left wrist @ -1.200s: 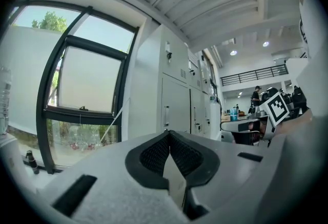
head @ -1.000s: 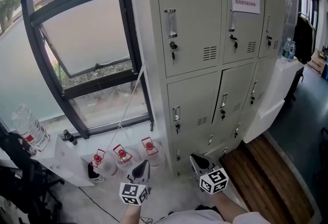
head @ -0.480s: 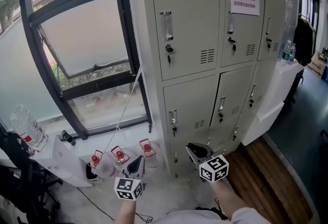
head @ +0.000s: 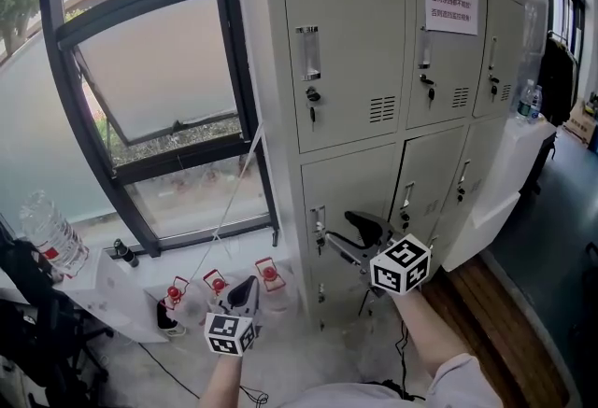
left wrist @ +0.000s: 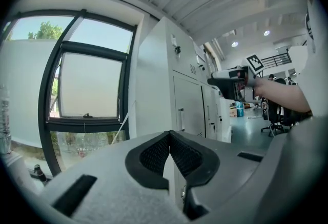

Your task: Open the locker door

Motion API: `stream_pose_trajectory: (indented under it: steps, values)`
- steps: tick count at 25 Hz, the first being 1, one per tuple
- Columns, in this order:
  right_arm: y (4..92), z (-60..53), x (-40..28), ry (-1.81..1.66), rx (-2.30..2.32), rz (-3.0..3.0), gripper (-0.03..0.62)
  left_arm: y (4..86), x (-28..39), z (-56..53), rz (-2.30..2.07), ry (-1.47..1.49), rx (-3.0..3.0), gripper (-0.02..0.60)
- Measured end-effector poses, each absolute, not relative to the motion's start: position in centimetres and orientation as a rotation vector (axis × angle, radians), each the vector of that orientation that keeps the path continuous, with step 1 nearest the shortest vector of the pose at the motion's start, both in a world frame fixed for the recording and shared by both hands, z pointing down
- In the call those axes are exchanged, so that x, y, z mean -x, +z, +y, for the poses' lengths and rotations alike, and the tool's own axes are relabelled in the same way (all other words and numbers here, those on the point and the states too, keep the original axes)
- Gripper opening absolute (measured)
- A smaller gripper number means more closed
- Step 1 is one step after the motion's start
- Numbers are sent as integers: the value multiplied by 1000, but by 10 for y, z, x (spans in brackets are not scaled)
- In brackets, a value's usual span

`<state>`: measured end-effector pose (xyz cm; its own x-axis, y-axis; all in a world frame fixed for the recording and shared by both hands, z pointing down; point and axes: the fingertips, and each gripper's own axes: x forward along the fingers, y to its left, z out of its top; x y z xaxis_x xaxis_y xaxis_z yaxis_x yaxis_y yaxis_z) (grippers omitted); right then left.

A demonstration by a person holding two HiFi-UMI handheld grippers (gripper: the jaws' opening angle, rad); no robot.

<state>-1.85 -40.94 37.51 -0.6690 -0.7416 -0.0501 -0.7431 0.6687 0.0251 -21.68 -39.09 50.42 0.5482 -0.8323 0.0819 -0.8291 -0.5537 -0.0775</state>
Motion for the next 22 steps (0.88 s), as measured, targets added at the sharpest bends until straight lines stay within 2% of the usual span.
stream_pose_trajectory:
  steps: [13, 22]
  values:
    - [208, -461, 37, 362, 1182, 2871, 230, 497, 215, -415, 1471, -168, 2743, 8]
    - [120, -503, 43, 420, 1186, 2849, 232, 505, 218, -418, 1493, -169, 2753, 8]
